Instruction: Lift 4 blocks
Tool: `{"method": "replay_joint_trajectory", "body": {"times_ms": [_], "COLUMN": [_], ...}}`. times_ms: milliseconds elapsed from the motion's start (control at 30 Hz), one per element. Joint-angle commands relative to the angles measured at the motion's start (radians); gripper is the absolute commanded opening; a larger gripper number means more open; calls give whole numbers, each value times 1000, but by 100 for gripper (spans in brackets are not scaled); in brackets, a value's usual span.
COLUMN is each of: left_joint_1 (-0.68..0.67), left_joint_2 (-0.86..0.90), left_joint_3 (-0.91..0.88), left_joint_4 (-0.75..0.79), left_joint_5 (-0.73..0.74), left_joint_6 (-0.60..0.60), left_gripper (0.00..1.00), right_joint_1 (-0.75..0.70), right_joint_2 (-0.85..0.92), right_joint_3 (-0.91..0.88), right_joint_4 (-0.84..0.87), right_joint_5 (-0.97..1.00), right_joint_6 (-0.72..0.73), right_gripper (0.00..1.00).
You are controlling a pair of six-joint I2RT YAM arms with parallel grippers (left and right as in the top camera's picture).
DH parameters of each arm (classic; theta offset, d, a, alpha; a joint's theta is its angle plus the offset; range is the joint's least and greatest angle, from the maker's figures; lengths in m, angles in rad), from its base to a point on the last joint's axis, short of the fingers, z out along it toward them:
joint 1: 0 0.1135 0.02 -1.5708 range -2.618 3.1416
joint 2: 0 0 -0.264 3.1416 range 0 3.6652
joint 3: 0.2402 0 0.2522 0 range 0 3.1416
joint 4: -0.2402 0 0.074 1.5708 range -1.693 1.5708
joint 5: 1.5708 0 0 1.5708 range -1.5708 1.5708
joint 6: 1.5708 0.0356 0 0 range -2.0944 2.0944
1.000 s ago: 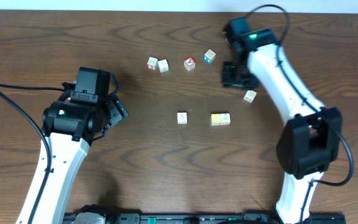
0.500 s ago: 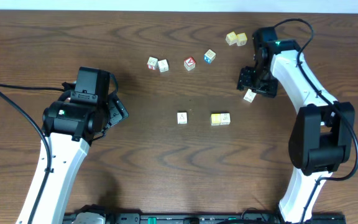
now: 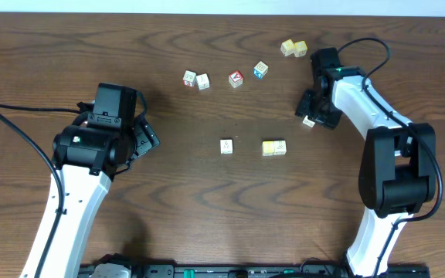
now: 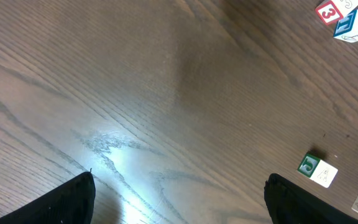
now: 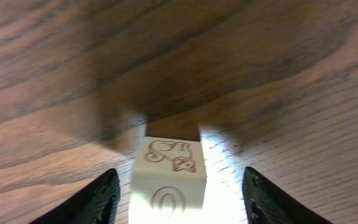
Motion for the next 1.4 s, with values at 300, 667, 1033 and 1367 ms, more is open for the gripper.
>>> {"method": "replay_joint_trajectory", "body": {"times_ms": [300, 667, 1033, 1367], "left_joint_1": [4, 4, 4, 4], "left_joint_2": [3, 3, 3, 3], "left_joint_3": [12, 12, 12, 12], "left_joint_4": [-3, -3, -3, -3], "left_joint_5": [-13, -13, -13, -13], "left_joint_6": [-12, -12, -12, -12], "left_gripper": [87, 87, 88, 87], "right_joint_1": [-6, -6, 29, 98], "right_joint_2": [-2, -2, -2, -2], "right_joint_3": [-18, -17, -18, -18], "right_joint_4": [14, -99, -253, -248], "right_joint_5": [56, -69, -203, -198], "right_joint_6": [17, -208, -273, -273], "right_gripper": [29, 26, 29, 29]}}
